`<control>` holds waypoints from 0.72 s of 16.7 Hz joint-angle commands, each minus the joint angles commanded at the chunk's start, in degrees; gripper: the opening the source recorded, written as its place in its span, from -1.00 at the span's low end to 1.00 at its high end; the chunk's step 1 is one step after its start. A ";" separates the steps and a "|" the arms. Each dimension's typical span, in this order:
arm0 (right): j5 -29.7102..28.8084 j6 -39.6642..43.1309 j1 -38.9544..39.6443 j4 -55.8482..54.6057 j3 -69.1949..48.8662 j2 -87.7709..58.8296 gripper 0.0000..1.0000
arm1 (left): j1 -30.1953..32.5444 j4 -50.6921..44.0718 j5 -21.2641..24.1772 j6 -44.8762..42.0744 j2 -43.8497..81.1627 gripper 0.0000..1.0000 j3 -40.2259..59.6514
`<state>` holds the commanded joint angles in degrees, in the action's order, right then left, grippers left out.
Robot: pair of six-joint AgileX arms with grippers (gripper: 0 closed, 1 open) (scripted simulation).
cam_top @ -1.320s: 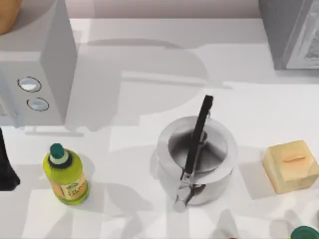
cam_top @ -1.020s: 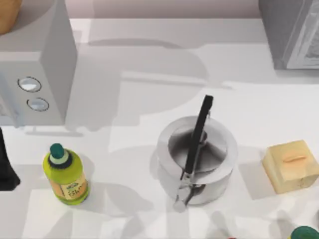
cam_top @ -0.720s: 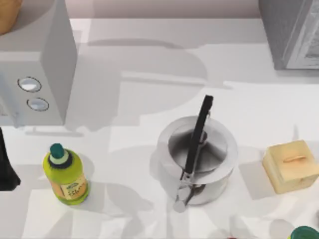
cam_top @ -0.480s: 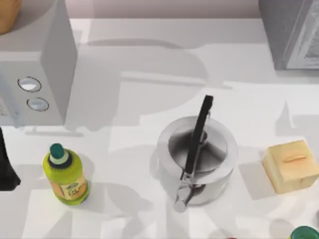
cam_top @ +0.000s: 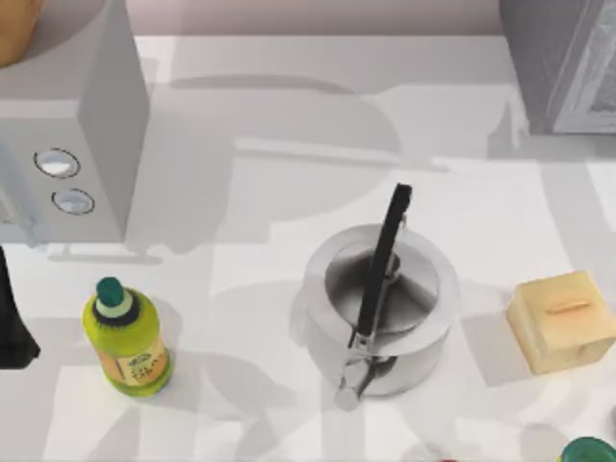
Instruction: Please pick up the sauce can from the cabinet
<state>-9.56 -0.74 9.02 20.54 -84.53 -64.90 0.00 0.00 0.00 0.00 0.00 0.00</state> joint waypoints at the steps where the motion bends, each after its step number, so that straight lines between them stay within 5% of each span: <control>1: -0.43 -0.03 0.39 0.88 -3.92 -2.82 1.00 | 0.00 0.00 0.00 0.00 0.00 1.00 0.00; 5: -1.55 -0.14 1.41 3.09 -13.92 -10.14 1.00 | 0.00 0.00 0.00 0.00 0.00 1.00 0.00; 12: -1.81 -0.16 1.49 3.23 -15.18 -10.96 1.00 | 0.00 0.00 0.00 0.00 0.00 1.00 0.00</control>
<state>-11.36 -0.90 10.51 23.77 -99.71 -75.86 0.00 0.00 0.00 0.00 0.00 0.00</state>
